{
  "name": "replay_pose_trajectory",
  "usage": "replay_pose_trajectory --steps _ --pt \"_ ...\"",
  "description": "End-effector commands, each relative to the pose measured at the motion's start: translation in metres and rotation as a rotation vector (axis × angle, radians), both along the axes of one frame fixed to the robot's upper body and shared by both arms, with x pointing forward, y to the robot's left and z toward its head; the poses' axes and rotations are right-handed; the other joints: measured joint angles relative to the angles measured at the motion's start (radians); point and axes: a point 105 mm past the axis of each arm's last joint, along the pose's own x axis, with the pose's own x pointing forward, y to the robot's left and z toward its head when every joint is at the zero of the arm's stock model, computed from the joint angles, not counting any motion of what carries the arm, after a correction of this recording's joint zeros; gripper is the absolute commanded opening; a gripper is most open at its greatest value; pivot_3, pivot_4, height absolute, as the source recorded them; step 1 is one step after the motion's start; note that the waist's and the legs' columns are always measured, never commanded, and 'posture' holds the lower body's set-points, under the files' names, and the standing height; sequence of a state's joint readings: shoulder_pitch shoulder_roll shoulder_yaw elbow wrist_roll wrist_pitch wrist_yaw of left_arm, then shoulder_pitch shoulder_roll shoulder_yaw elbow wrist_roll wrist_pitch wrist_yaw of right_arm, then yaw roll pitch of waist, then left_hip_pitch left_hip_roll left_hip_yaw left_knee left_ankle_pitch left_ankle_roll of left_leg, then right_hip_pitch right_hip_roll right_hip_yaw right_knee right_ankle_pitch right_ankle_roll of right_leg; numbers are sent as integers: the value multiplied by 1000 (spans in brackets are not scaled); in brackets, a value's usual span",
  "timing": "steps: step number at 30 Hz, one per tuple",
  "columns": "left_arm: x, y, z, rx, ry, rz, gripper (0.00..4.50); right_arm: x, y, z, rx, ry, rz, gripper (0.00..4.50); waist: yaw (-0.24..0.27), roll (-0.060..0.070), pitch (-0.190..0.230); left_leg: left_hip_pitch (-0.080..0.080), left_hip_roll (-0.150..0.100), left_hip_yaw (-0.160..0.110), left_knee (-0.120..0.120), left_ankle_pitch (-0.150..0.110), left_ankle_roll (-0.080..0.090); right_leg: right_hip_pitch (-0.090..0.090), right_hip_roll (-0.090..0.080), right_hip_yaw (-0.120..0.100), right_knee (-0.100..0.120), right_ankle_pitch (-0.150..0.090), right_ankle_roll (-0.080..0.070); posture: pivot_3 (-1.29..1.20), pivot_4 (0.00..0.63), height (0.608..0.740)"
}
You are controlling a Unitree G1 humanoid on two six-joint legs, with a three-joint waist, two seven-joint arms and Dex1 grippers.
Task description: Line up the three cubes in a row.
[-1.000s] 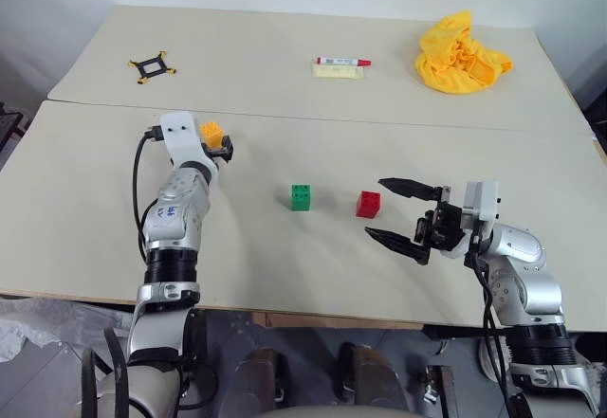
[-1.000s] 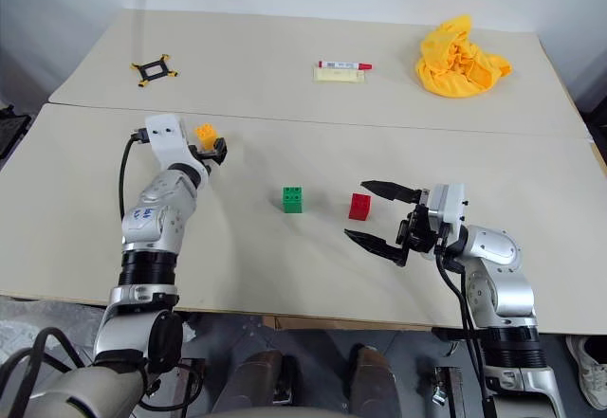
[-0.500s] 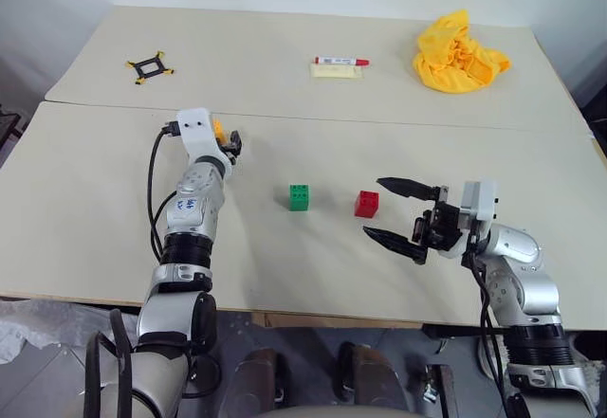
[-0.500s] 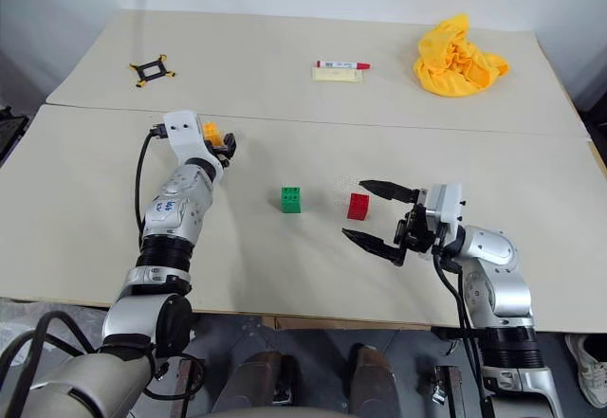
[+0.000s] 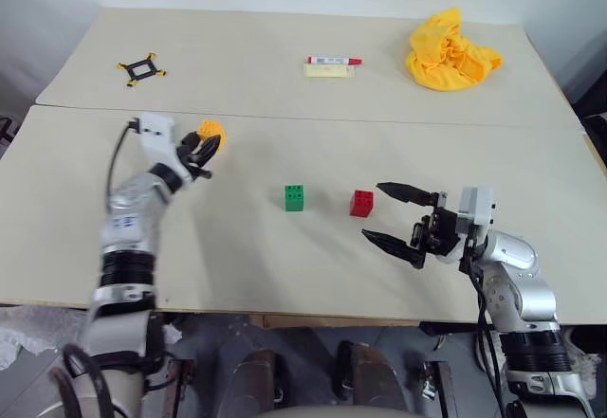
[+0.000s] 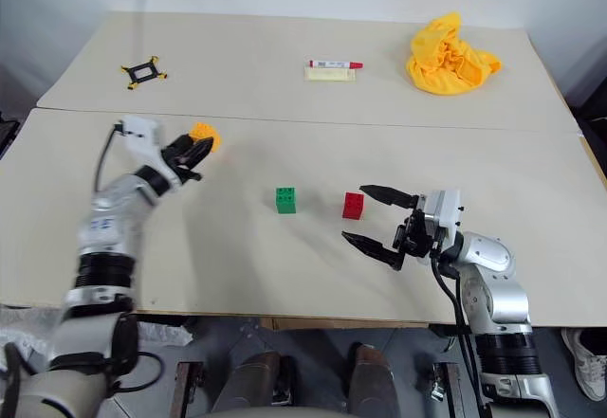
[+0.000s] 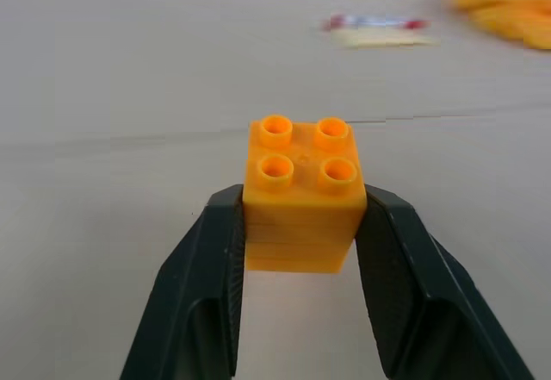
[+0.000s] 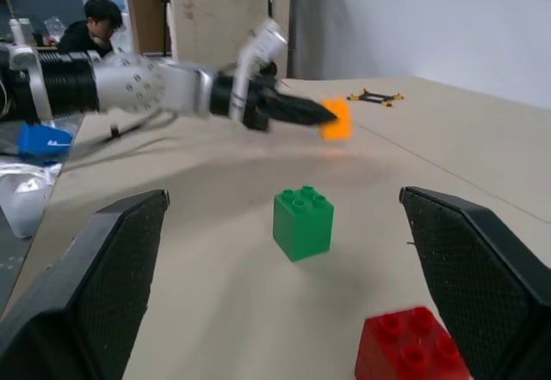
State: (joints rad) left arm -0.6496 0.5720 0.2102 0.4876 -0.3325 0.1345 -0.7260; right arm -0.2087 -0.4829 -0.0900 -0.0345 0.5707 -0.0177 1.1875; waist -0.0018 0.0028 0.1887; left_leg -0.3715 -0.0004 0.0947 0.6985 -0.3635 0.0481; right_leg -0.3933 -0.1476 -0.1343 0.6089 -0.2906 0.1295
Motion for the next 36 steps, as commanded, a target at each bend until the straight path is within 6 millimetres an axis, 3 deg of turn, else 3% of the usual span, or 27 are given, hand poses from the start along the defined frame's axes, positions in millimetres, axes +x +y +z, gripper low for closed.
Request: replay_pose_trajectory --steps 1,3,5,7,12,18,27,36 --pt "-33 -7 19 102 -89 -302 1464 -5 -7 11 -8 -40 -8 4500 1 0 0 0 0 0 0 0 0 0 0 0 0 0 0 0 150 740" --pt "-49 0 12 185 -81 -423 1464 -7 -10 10 -19 -35 -11 4500 2 0 0 1 -1 0 1 0 0 1 -1 0 0 0 0 0 150 740" --pt "-61 12 -9 310 15 -539 1464 -9 -15 11 -40 -31 -17 4500 3 0 0 1 -1 0 1 0 0 1 -1 0 0 0 0 0 150 740" --pt "-61 16 -23 354 100 -588 1464 -10 -18 12 -47 -30 -23 4500 2 0 0 1 -1 1 1 0 0 1 0 0 0 0 0 0 150 740" --pt "-47 9 -45 463 129 -606 1464 -12 -16 14 -49 -33 -23 4500 5 0 0 0 -2 1 1 0 0 1 0 0 0 0 0 0 150 740" --pt "-32 -8 -49 495 114 -613 1464 -15 -21 16 -67 -35 -39 4500 6 0 0 0 -2 1 1 0 1 1 -1 0 1 0 0 0 150 740" --pt "-26 -8 -46 508 163 -601 1464 -20 -20 14 -78 -23 -31 4500 11 0 0 0 -2 1 1 1 2 1 -2 0 2 0 1 0 150 740" --pt "-29 4 -43 479 143 -559 4151 -17 -15 15 -76 -19 -14 4500 0 0 0 0 -2 1 1 1 2 0 -2 0 2 0 1 0 150 740"
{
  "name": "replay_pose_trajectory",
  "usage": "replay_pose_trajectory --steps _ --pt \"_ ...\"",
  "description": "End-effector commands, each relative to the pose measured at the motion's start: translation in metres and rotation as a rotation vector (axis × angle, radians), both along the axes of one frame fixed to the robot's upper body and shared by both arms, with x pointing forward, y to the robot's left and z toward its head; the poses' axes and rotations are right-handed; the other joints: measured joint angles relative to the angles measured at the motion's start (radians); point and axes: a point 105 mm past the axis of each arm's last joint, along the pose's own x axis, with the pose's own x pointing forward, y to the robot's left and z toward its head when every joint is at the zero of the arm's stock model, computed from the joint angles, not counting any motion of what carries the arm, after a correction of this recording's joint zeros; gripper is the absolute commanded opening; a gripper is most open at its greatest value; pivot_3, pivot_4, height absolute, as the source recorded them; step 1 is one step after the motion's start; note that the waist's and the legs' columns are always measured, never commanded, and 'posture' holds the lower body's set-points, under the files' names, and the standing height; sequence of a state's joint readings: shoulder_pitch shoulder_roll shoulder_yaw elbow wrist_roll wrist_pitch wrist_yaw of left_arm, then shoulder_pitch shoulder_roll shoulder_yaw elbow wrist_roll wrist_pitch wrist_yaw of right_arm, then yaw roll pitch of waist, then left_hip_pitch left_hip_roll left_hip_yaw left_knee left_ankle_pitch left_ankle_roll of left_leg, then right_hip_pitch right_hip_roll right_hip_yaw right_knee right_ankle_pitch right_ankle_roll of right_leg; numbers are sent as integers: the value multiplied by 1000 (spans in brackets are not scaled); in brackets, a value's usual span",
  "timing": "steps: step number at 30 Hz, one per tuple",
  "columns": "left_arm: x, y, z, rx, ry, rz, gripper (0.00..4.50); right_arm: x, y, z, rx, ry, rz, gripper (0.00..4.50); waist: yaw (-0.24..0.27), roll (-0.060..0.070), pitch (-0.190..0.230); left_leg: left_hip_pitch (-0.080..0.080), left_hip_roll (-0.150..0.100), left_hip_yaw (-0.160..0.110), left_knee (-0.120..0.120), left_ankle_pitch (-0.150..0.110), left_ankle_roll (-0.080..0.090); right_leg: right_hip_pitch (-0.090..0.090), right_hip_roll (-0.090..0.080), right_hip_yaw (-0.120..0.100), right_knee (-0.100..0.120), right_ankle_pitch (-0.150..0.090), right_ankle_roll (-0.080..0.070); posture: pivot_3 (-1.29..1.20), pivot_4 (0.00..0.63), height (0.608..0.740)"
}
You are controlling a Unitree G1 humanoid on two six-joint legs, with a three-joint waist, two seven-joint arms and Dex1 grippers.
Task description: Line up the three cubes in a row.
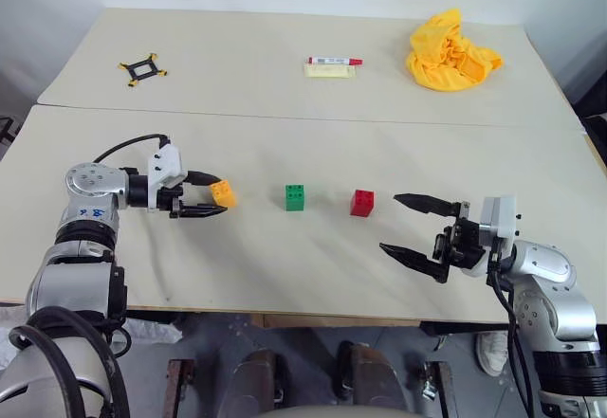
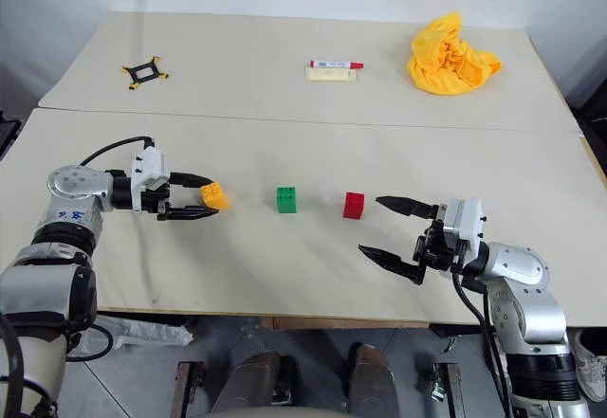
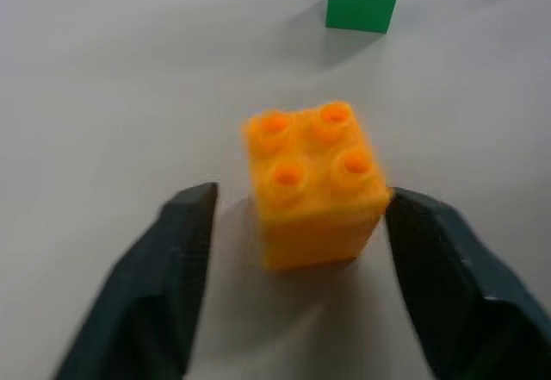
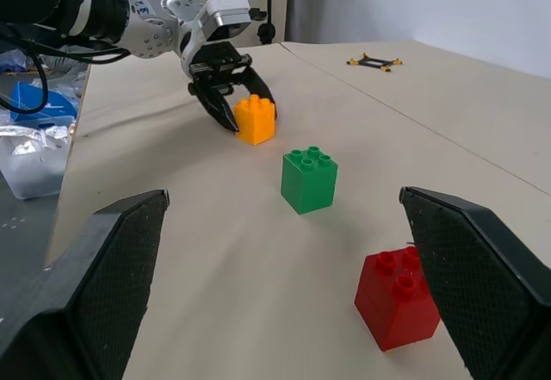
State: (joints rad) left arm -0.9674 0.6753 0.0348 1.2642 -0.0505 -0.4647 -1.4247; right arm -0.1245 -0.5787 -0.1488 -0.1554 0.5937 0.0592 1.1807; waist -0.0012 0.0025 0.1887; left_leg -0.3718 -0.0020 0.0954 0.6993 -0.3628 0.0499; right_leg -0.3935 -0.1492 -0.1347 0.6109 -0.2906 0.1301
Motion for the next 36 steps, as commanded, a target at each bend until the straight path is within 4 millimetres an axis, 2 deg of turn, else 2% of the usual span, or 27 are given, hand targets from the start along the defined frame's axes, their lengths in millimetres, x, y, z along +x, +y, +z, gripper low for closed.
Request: replay_pose_trajectory --steps 1,14,23,30,36 --pt "-3 11 3 0 -23 26 4151 -1 2 10 5 -37 17 4500 -1 0 0 0 0 0 0 0 0 0 0 0 0 0 0 0 150 740" --pt "2 23 5 -19 -47 131 4151 2 8 11 -3 -21 58 4500 0 0 0 0 0 0 0 0 0 0 0 0 0 0 0 0 150 740" --pt "-4 36 2 8 -32 153 4151 -1 11 9 -6 -2 79 4500 -1 0 0 0 0 0 0 0 0 0 0 0 0 0 0 0 150 740" --pt "-14 20 -1 -43 0 23 4151 -2 14 7 2 5 81 4500 1 0 0 0 0 0 0 0 0 0 0 0 0 0 0 0 150 740" --pt "-5 9 0 -108 -16 53 4151 -2 16 7 8 6 84 4500 -1 0 0 0 0 0 0 0 0 0 0 0 0 0 0 0 150 740"
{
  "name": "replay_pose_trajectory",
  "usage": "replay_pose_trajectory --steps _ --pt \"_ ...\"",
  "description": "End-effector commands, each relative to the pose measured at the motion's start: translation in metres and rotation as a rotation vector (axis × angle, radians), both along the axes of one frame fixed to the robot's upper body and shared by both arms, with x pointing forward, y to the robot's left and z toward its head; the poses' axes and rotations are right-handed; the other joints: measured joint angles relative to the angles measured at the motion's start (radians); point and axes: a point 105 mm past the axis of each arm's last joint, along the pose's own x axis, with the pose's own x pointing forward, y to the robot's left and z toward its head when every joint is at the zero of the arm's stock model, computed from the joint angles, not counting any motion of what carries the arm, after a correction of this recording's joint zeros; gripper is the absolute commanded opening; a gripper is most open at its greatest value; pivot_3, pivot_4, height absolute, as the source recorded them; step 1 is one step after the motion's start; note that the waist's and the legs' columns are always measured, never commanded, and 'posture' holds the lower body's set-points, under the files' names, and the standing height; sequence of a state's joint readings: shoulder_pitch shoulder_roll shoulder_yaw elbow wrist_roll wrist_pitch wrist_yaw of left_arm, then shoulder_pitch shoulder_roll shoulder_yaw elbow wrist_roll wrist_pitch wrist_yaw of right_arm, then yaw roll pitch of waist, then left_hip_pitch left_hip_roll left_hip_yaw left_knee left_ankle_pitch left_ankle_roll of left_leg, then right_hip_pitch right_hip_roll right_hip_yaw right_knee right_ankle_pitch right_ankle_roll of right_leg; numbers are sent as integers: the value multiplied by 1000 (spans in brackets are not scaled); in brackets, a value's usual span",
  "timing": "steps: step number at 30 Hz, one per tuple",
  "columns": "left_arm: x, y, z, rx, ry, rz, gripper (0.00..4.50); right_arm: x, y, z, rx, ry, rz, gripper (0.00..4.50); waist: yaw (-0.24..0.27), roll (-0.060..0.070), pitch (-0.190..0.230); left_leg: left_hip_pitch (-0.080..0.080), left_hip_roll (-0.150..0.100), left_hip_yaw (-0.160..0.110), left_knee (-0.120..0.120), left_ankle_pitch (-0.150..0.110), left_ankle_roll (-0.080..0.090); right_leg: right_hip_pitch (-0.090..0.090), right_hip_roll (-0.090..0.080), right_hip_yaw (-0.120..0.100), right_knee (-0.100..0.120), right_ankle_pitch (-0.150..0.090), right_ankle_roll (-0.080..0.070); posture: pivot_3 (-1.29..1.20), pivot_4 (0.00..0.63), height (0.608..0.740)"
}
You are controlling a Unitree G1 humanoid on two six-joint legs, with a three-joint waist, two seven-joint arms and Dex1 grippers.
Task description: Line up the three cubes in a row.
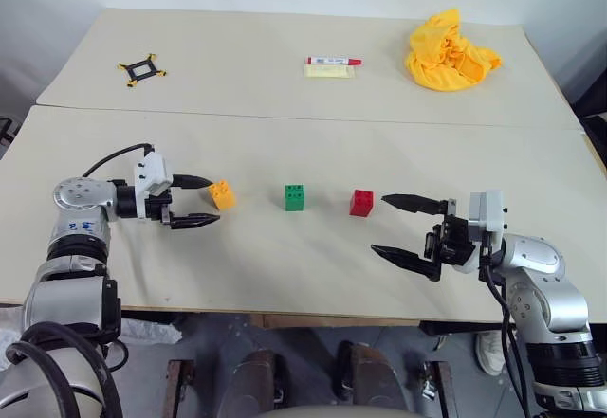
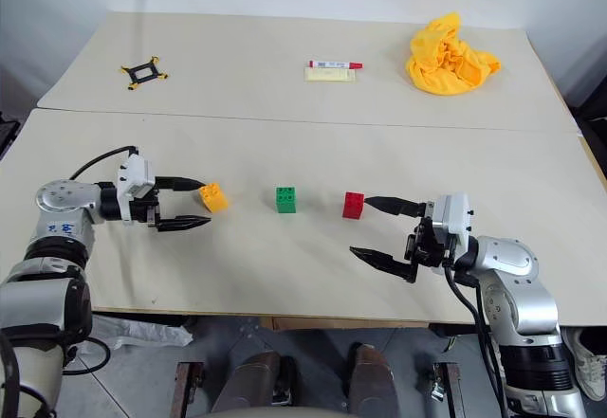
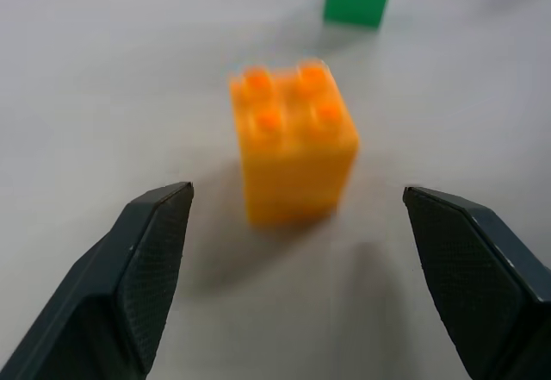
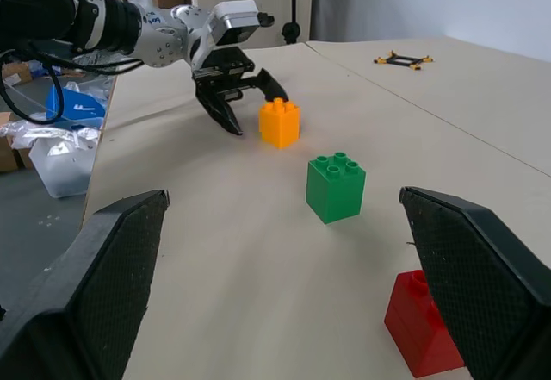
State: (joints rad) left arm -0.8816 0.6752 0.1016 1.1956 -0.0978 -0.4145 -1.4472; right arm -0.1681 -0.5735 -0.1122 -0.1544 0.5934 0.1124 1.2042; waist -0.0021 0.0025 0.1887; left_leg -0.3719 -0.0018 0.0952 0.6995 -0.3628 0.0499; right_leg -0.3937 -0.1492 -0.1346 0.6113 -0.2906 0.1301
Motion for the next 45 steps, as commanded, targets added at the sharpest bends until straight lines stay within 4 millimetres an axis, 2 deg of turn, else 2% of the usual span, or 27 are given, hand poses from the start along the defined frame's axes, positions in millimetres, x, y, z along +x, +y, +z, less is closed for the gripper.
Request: replay_pose_trajectory --steps 1,6,15,22,26,29,37,41,45 --pt "5 1 6 -20 -33 41 4151 -4 4 7 17 -25 18 4500 0 0 0 0 0 0 0 0 0 0 0 0 0 0 0 0 150 740" --pt "7 6 0 16 -13 81 4151 -4 5 8 18 -29 18 4500 0 0 0 0 0 0 0 0 0 0 0 0 0 0 0 0 150 740" --pt "9 21 4 23 -17 158 4151 -5 5 7 17 -28 11 4500 2 0 0 0 0 0 0 0 0 0 0 0 0 0 0 0 150 740" --pt "-10 38 13 17 -1 101 4151 0 -3 3 -11 -25 24 4500 -4 0 0 0 0 1 0 0 0 0 0 0 0 0 0 0 150 740" --pt "-23 47 27 -5 -51 53 4151 10 -20 0 -61 -21 45 4500 -4 0 0 0 0 1 0 0 0 0 0 0 0 0 0 0 150 740" --pt "-36 53 29 22 -85 32 4151 18 -32 0 -92 -27 66 4500 -5 0 0 0 1 0 0 0 0 0 0 0 0 0 0 0 150 740" --pt "-70 74 37 -23 -137 112 4151 34 -56 19 -130 -56 96 4500 -13 0 0 0 1 0 0 0 0 0 -1 1 0 0 0 0 150 740" --pt "-77 68 43 -71 -175 126 4151 38 -54 28 -89 -67 86 4500 -8 0 0 0 1 -3 0 0 0 0 -1 0 1 0 0 0 150 740" --pt "-71 66 41 -110 -163 179 4151 38 -46 27 -67 -83 91 4500 -4 0 0 0 1 -2 0 0 0 1 -1 1 1 0 0 0 150 740"
